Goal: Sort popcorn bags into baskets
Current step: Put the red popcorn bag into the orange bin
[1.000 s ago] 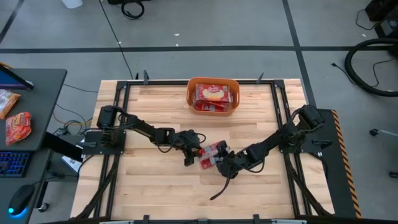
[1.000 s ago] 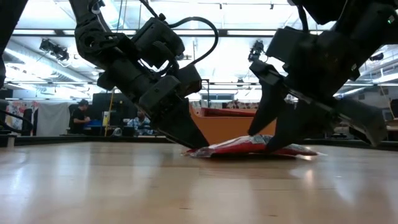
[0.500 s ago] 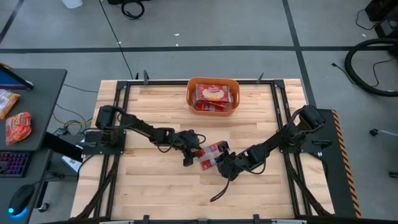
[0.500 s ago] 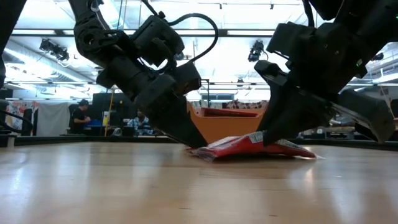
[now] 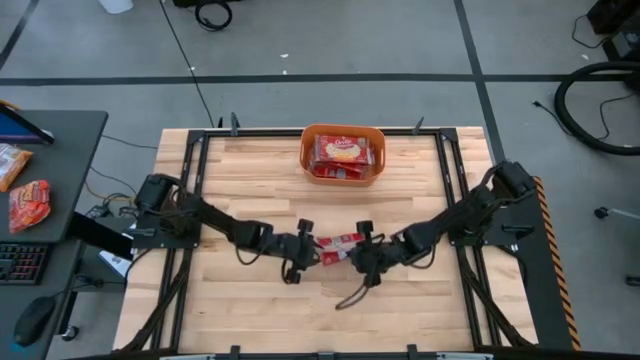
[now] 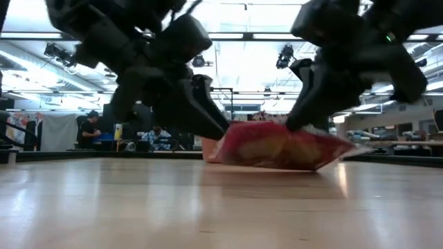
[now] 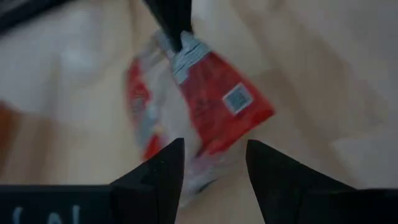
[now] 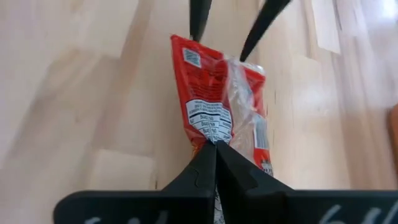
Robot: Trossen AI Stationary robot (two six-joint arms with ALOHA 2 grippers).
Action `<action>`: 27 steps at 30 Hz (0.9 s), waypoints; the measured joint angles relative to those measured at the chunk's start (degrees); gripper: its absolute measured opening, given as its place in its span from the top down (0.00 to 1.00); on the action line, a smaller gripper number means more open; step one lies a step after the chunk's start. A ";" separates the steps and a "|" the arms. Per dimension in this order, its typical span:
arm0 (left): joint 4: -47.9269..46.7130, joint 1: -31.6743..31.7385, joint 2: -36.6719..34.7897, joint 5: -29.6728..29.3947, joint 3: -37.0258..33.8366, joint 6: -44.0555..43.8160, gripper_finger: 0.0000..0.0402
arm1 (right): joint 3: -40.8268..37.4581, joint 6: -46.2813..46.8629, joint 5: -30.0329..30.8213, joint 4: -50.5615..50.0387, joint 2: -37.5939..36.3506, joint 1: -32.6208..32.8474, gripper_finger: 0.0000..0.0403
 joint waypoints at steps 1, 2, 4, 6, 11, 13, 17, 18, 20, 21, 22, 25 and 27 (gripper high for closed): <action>0.43 -0.86 0.15 -2.77 -0.02 0.87 0.56 | 0.00 1.34 -1.72 -0.42 -0.97 -0.58 0.97; 1.01 -1.46 0.27 -4.86 0.06 1.89 0.56 | 0.00 2.78 -3.32 -0.54 -1.89 -1.26 0.97; 1.07 -2.26 0.31 -7.31 0.07 3.33 0.56 | 0.00 5.54 -6.48 -0.89 -3.56 -2.36 0.98; 0.99 -2.76 0.32 -8.70 0.07 3.87 0.55 | 0.00 8.20 -9.77 -0.91 -4.99 -3.45 0.98; 0.97 -2.84 0.32 -10.83 0.07 5.27 0.48 | 0.00 13.83 -14.59 -1.06 -7.08 -5.56 0.98; 0.98 -2.77 0.32 -9.80 0.07 5.48 0.46 | 0.00 15.17 -15.71 -1.15 -7.41 -6.15 0.98; 1.31 -2.81 0.32 -9.15 0.07 6.34 0.47 | 0.00 16.09 -17.70 -0.77 -7.59 -6.86 0.98; 1.40 -2.81 0.32 -9.15 0.07 6.36 0.48 | 0.00 16.11 -18.10 -0.48 -7.59 -7.01 0.98; 1.76 -2.75 0.34 -9.17 0.07 6.36 0.52 | 0.00 16.11 -18.54 1.04 -7.57 -7.18 0.98; 2.14 -2.62 0.35 -9.17 0.07 6.36 0.54 | 0.00 16.13 -18.85 1.76 -7.57 -7.20 0.98; 2.53 -2.46 0.35 -9.17 0.07 6.34 0.57 | 0.00 16.13 -19.32 2.40 -7.57 -7.23 0.98; 2.89 -2.32 0.35 -9.17 0.07 6.37 0.66 | 0.00 16.12 -19.76 4.24 -7.57 -7.23 0.98; 2.92 -2.21 0.35 -9.17 0.07 6.38 0.73 | 0.00 16.13 -19.71 4.78 -7.57 -7.23 0.98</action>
